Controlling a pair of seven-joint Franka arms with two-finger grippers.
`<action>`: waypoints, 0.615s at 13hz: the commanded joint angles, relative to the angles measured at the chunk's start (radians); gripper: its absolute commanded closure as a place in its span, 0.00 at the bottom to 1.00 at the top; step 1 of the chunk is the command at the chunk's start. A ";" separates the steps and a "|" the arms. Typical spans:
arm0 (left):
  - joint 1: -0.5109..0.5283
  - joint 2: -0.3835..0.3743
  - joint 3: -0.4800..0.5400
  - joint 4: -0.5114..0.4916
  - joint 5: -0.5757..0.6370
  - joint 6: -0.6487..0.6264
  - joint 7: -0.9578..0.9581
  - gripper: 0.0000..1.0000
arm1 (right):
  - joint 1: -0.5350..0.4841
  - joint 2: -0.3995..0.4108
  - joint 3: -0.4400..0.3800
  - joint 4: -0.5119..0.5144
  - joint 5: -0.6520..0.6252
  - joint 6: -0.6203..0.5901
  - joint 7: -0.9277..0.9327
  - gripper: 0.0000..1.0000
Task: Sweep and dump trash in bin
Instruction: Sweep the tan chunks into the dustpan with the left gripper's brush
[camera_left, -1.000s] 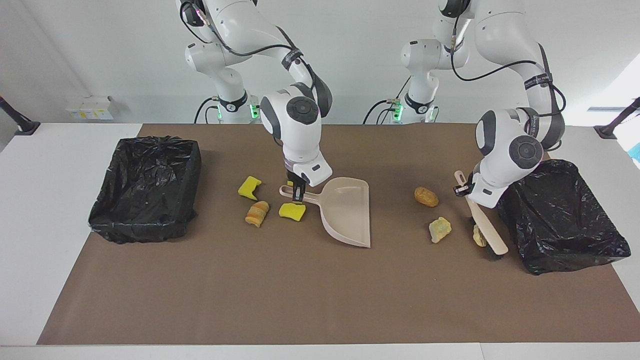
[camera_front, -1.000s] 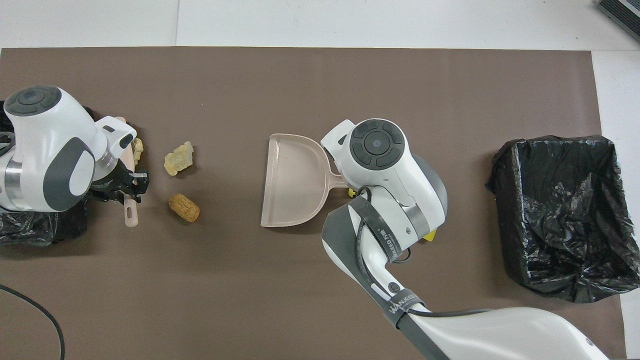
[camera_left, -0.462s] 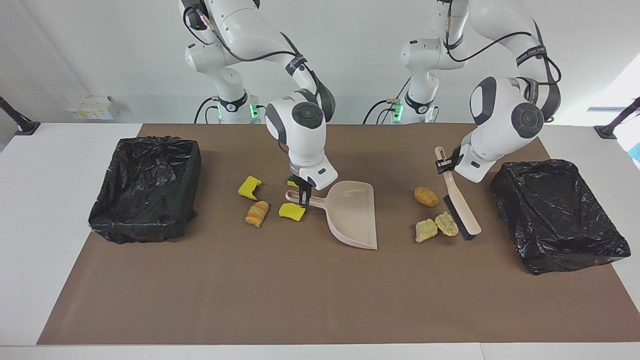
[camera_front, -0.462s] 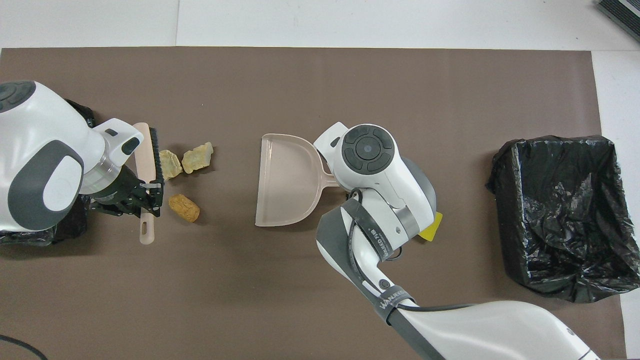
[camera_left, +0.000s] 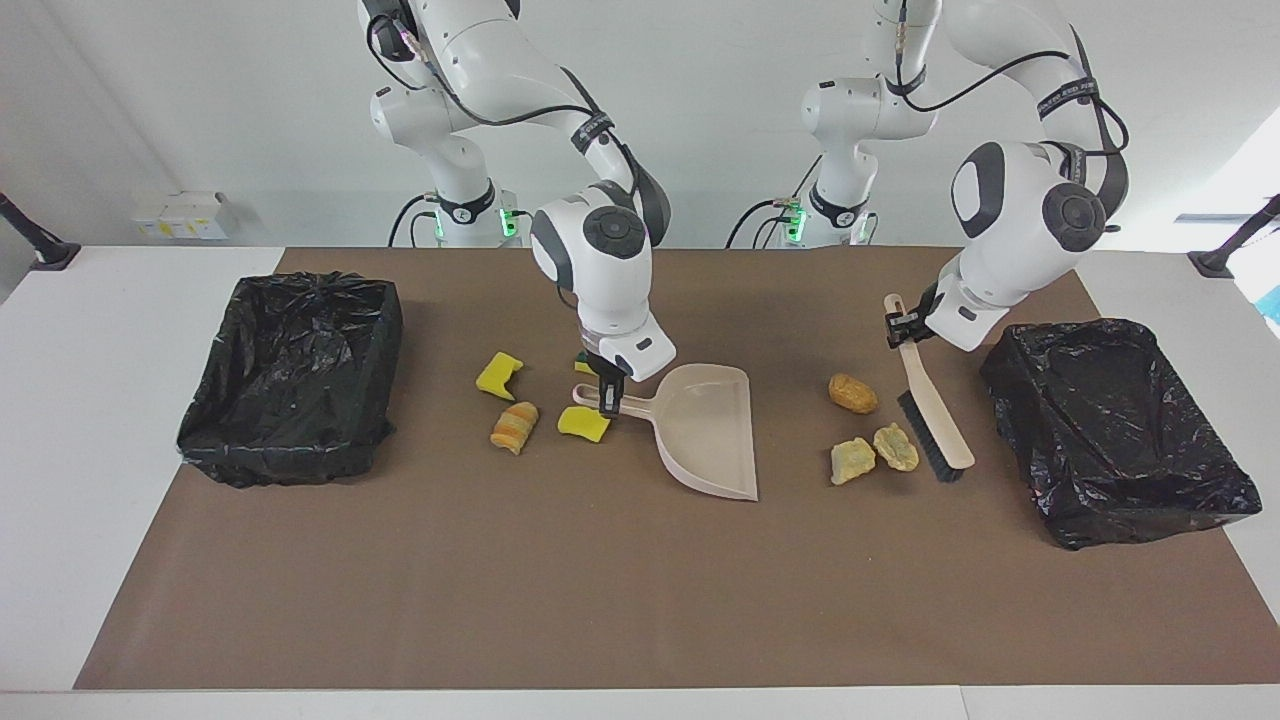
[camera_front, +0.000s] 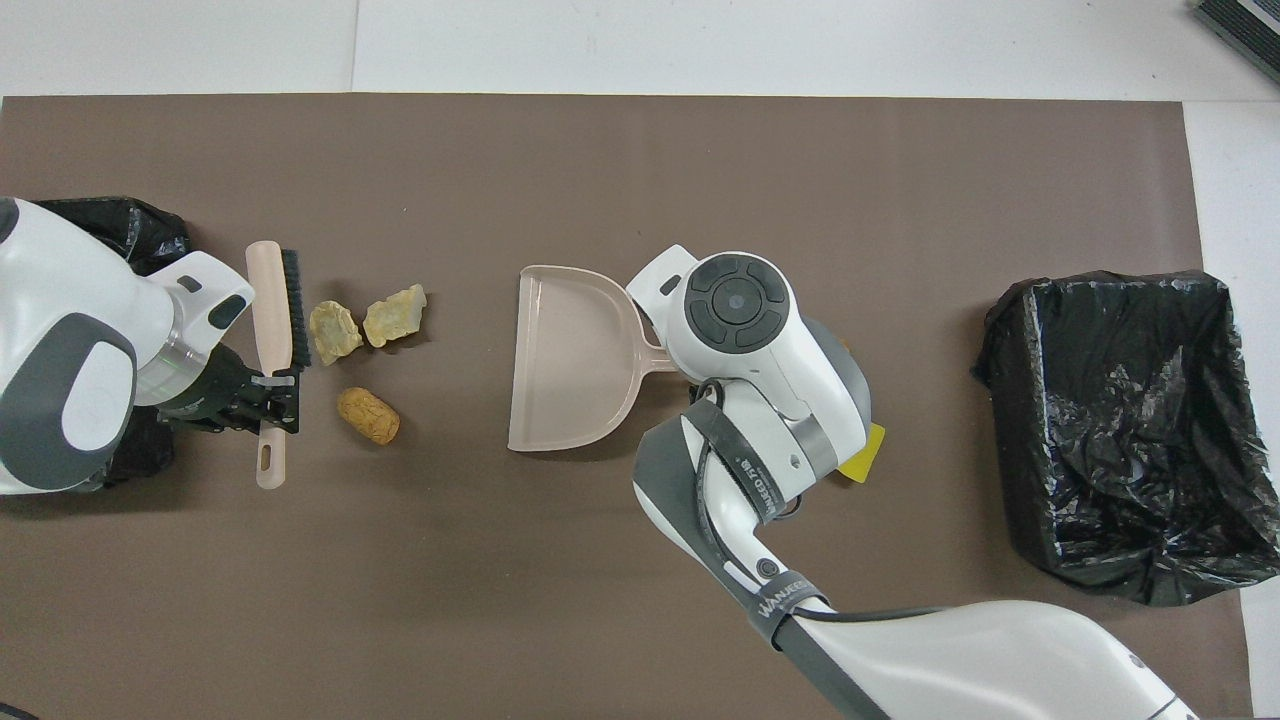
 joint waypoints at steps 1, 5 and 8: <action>0.008 -0.026 -0.004 -0.093 0.010 0.079 -0.002 1.00 | 0.007 0.013 0.002 -0.010 0.000 0.038 -0.017 1.00; -0.078 -0.057 -0.007 -0.188 0.010 0.145 -0.085 1.00 | 0.008 0.018 0.002 -0.010 0.000 0.046 -0.014 1.00; -0.159 -0.054 -0.011 -0.194 -0.004 0.157 -0.157 1.00 | 0.025 0.031 0.002 -0.010 0.000 0.065 0.012 1.00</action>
